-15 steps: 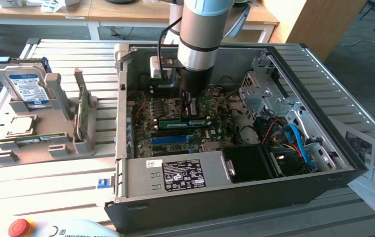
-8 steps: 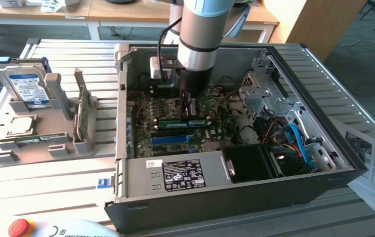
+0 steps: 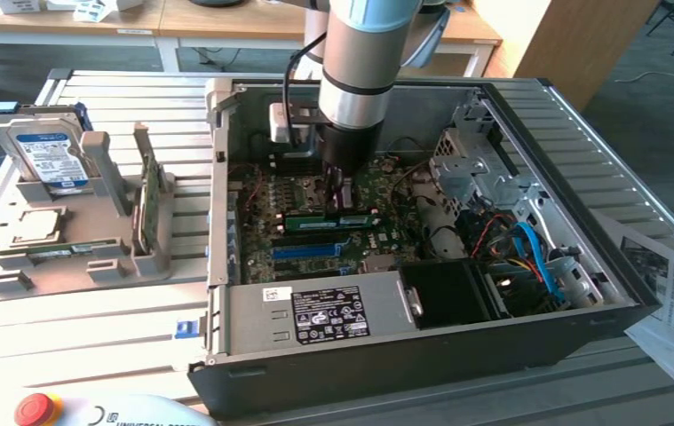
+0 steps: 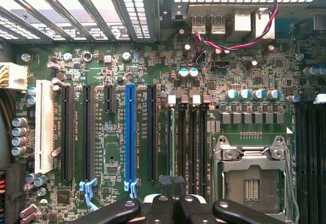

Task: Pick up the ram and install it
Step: 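Press down the ram until it locks into place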

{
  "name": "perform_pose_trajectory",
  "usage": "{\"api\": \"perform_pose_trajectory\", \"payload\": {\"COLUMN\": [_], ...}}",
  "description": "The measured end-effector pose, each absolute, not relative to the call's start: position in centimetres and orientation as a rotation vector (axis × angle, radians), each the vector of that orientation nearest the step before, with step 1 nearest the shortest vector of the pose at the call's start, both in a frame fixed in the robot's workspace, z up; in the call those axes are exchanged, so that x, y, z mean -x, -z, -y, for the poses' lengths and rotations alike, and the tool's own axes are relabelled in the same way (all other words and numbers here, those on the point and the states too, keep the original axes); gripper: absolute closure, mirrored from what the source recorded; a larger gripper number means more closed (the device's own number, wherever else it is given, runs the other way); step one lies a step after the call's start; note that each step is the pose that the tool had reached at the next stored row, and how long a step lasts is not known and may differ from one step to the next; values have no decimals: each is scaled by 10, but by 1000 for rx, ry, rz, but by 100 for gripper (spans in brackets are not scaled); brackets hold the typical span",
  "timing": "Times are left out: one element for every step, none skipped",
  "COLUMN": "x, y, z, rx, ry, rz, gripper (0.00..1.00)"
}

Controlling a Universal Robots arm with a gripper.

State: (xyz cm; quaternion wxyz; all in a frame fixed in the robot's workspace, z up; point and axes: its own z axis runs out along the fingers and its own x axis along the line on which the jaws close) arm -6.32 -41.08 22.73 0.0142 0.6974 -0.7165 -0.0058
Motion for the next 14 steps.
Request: {"api": "perform_pose_trajectory", "payload": {"x": [63,63,63,63,63,63,63,63,63,63,63,63,63,63], "y": [-227,-227,-227,-227,-227,-226,-226,-226,-226,-226,-225,-225,-225,-225], "z": [411,411,411,411,411,411,411,411,411,411,411,411,411,411], "rx": [-2172,-2172,-2172,-2172,-2172,-2172,-2172,-2171,-2171,-2171,-2171,-2171,-2171,-2171], "ry": [18,18,18,18,18,18,18,18,18,18,18,18,18,18], "rz": [2231,2231,2231,2231,2231,2231,2231,2231,2231,2231,2231,2231,2231,2231], "gripper": [90,90,90,90,90,90,90,90,90,90,90,90,90,90]}}
